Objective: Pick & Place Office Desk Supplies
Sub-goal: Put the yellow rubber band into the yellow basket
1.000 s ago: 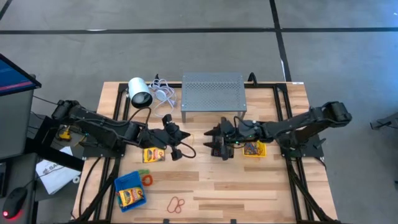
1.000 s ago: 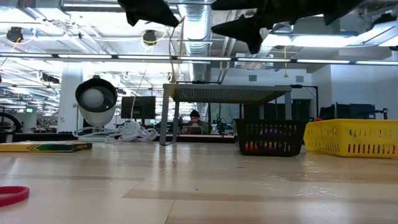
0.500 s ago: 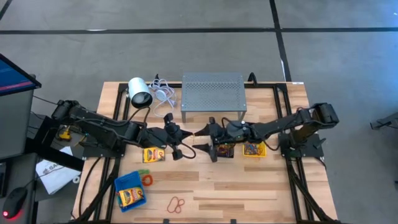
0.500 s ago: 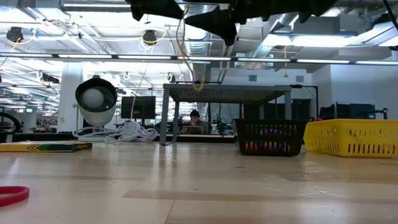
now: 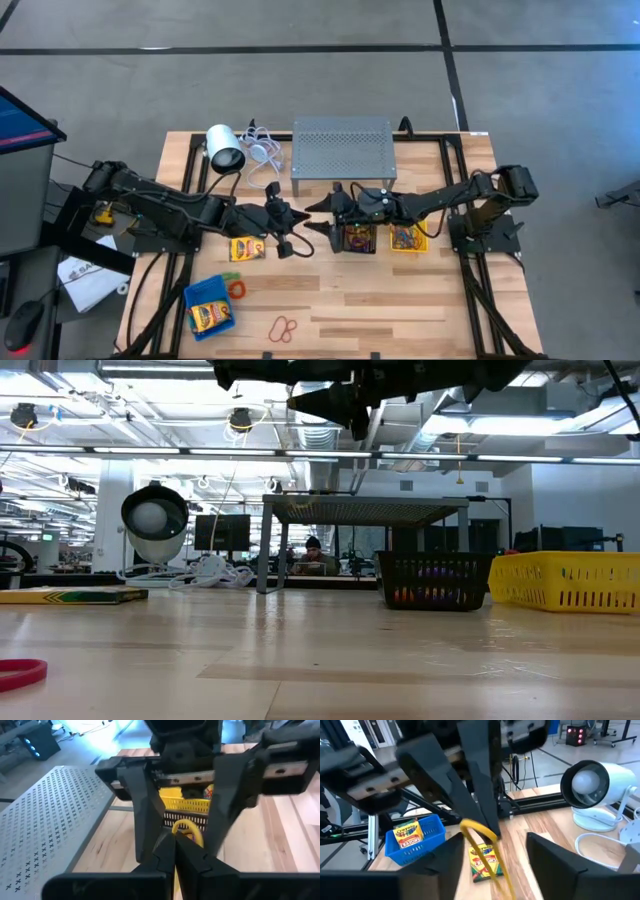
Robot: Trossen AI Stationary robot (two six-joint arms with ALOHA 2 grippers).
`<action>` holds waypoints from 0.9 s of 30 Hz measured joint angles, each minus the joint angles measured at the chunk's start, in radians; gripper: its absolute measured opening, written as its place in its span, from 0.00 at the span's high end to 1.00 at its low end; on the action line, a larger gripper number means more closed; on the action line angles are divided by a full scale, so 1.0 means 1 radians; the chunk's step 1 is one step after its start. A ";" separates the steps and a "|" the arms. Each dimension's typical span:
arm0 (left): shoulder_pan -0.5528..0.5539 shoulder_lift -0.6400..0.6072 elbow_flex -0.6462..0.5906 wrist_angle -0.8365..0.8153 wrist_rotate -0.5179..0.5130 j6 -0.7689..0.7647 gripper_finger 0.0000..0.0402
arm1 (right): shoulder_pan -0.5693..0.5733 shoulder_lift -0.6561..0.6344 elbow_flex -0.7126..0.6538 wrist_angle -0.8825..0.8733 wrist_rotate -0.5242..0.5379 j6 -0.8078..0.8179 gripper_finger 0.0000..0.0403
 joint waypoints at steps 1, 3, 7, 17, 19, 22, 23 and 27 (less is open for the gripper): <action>0.000 0.000 0.003 0.001 0.000 0.000 1.00 | 0.000 0.000 0.000 -0.004 0.000 0.000 0.53; 0.000 0.000 0.008 0.003 0.000 0.000 1.00 | 0.000 0.000 0.000 -0.006 0.000 0.000 0.63; -0.001 0.000 0.019 0.004 0.001 0.011 1.00 | -0.002 0.000 0.000 -0.020 -0.001 -0.010 0.91; -0.001 0.000 0.021 0.033 0.006 0.020 1.00 | 0.002 0.000 0.000 -0.009 -0.001 -0.042 0.99; -0.001 0.000 0.021 0.035 0.006 0.026 0.98 | 0.002 0.000 0.000 -0.010 -0.001 -0.041 1.00; -0.001 0.000 0.021 0.037 0.005 0.033 0.93 | 0.002 0.000 0.000 -0.011 -0.001 -0.041 1.00; -0.001 0.000 0.021 0.039 0.005 0.034 0.90 | 0.002 -0.003 0.000 -0.016 -0.003 -0.042 1.00; 0.012 -0.001 0.021 0.050 0.005 0.034 0.76 | 0.001 -0.026 -0.001 -0.043 -0.004 -0.042 1.00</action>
